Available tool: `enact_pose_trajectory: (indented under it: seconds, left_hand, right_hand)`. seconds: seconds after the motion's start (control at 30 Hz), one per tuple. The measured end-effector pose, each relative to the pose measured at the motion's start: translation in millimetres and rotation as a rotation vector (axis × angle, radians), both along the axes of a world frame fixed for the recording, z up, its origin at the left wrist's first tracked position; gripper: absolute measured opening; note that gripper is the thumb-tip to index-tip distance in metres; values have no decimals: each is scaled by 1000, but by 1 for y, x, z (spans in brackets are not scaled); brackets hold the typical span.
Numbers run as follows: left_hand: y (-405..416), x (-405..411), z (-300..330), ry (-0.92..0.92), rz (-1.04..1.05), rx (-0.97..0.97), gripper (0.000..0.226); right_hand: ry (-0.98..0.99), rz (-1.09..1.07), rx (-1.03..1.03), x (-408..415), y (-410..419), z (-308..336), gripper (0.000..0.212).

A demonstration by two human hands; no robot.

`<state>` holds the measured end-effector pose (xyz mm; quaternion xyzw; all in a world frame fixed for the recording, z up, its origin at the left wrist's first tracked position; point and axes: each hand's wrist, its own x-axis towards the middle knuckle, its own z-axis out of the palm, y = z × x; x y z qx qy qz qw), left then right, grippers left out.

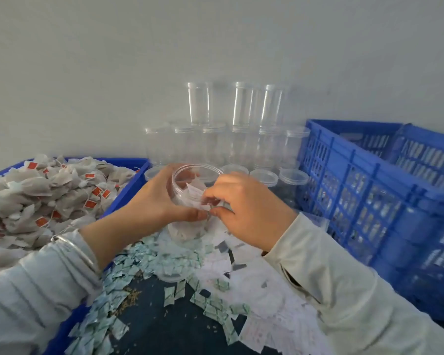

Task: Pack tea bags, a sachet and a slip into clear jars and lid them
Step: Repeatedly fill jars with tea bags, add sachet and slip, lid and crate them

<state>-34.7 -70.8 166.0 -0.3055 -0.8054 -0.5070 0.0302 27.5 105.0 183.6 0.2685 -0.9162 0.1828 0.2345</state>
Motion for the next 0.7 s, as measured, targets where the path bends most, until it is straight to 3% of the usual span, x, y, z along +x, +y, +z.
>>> enact_pose_trajectory:
  seconds: [0.37,0.43,0.53,0.7]
  left_hand:
    - [182,13,71,209,-108,153,93]
    - [217,15,80,232,-127,209,82]
    - [267,16,90,249,-185,273,64]
    - [339,2,79,116,-121,239,67]
  right_hand:
    - [418,-331,71,59,153,69,16]
    - [475,-403,93,65,182,80,17]
    - [482,-507,117,69,222,93,20]
    - [372,-671,87,50,292,102,16]
